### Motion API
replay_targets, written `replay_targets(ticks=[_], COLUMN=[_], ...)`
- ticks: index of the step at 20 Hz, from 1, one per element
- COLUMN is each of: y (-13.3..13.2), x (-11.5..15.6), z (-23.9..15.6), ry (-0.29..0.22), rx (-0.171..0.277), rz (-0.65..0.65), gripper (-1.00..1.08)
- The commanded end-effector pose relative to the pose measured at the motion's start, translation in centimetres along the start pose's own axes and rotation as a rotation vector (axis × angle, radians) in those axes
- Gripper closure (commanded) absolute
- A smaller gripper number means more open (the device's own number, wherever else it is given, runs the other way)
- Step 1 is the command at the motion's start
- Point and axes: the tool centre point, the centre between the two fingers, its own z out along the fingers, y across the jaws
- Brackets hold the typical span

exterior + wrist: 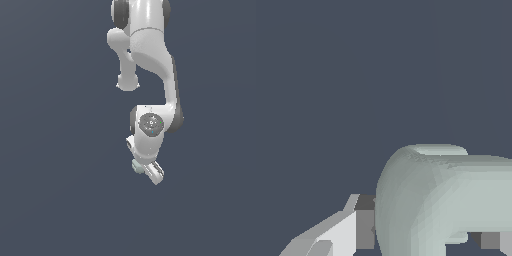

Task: Pick up the object and move it to a goal position.

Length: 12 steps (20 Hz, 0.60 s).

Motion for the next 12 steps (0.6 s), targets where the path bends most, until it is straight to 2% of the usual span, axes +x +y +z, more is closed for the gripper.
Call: replay_targets(ticks=[1,6,12], y=[-0.4,-1.4,-3.1], x=[0.2,0.5,0.9], z=[-1.3,-5.5,-13.0], ry=[0.003,0.009,0.018], rx=[0.010,0.038,0.087], rz=[-0.023,-0.099,-0.235], gripper=[1.08,1.08,1.08])
